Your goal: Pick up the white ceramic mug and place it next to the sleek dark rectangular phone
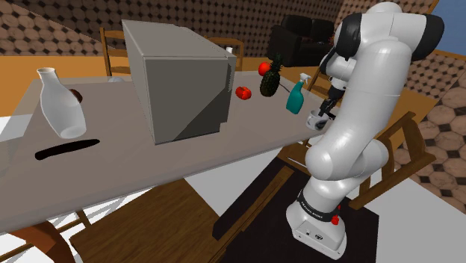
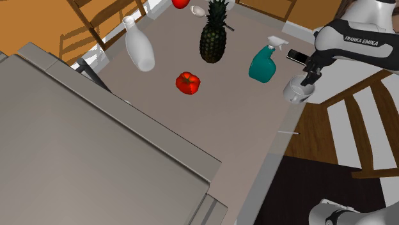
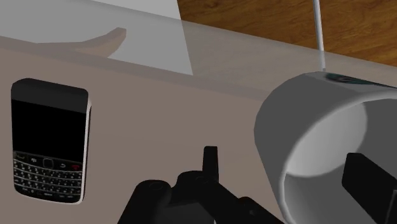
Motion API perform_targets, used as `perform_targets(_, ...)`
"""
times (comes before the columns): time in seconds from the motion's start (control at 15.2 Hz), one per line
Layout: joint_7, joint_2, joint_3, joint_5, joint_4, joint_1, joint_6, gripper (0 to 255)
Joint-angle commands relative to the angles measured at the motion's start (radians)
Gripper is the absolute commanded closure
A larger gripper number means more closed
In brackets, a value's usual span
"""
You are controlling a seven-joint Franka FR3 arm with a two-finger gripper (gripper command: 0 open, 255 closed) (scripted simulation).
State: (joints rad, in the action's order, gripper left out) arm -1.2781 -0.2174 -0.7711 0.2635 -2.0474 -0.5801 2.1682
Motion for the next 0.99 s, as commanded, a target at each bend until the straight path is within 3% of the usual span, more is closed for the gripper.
perform_targets(0.0,0.0,0.0,0.0,0.0,0.0,0.0,0.0,0)
perform_targets(0.13,0.0,0.0,0.0,0.0,0.0,0.0,0.0,0)
perform_targets(0.4,0.046,0.069,-0.023,-0.069,0.063,0.016,-0.108,0)
perform_targets(0.92,0.046,0.069,-0.023,-0.069,0.063,0.016,-0.108,0)
